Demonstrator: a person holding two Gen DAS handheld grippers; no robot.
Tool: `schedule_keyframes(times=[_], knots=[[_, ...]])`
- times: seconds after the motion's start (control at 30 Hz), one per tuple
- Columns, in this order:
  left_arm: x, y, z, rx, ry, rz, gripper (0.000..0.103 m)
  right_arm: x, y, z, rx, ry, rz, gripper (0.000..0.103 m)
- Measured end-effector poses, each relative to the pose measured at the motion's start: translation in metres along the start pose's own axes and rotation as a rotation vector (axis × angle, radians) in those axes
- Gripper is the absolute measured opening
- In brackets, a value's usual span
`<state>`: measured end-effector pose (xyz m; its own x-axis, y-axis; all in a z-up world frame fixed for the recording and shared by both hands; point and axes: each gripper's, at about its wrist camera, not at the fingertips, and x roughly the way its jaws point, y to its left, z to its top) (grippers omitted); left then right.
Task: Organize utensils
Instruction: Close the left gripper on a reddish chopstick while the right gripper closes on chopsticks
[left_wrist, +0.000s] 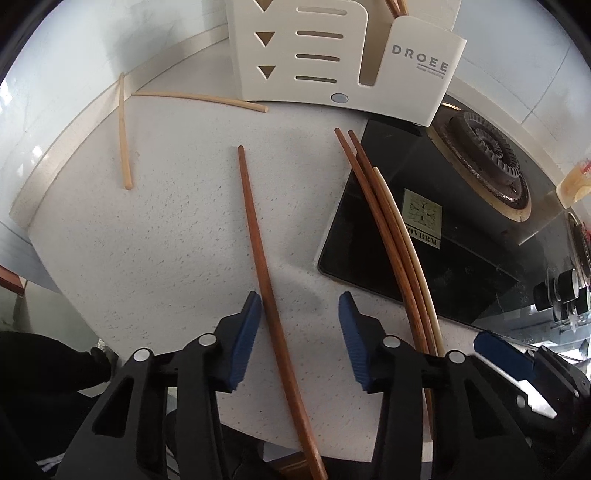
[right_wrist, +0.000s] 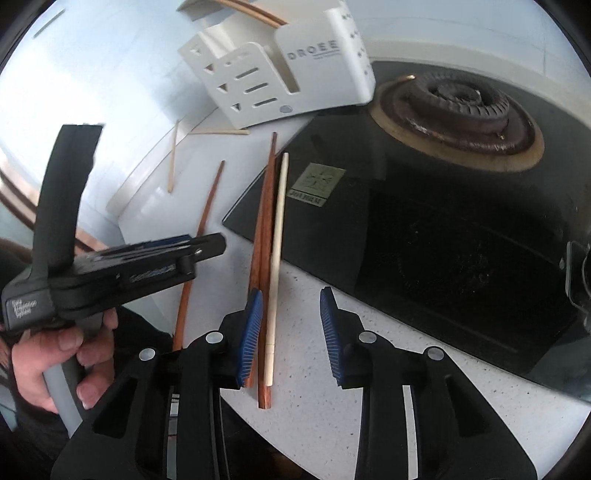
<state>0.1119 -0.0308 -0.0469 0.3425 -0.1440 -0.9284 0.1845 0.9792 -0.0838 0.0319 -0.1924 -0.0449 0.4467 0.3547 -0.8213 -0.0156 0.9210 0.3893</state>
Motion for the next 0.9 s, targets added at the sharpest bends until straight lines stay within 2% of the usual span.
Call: schedule_keyframes(times=[0.2,0.27,0.37,0.43,0.63,0.8,0.9], knots=[[-0.002,0.003,-0.001,0.009,0.006,-0.004,0.037,0.007,-0.002,-0.001,0.029,0.037,0.049,0.027],[-0.002,0.003,-0.001,0.009,0.009,-0.010,0.031,0.009,-0.003,-0.001,0.038,0.036,0.047,0.025],[-0.004,0.002,-0.002,0.012,0.011,-0.018,0.029,0.013,-0.005,0.000,0.049,0.045,0.055,0.022],[-0.004,0.001,-0.002,0.017,0.010,-0.017,0.028,0.015,-0.004,0.000,0.047,0.051,0.058,0.022],[-0.003,0.003,-0.001,0.015,0.014,-0.037,0.016,0.021,-0.003,0.002,0.052,0.062,0.076,0.022],[-0.003,0.003,-0.003,0.017,0.012,-0.045,0.013,0.023,-0.004,0.004,0.060,0.069,0.092,0.021],[-0.003,0.003,-0.003,0.020,0.010,-0.042,0.010,0.023,-0.004,0.005,0.066,0.074,0.108,0.015]])
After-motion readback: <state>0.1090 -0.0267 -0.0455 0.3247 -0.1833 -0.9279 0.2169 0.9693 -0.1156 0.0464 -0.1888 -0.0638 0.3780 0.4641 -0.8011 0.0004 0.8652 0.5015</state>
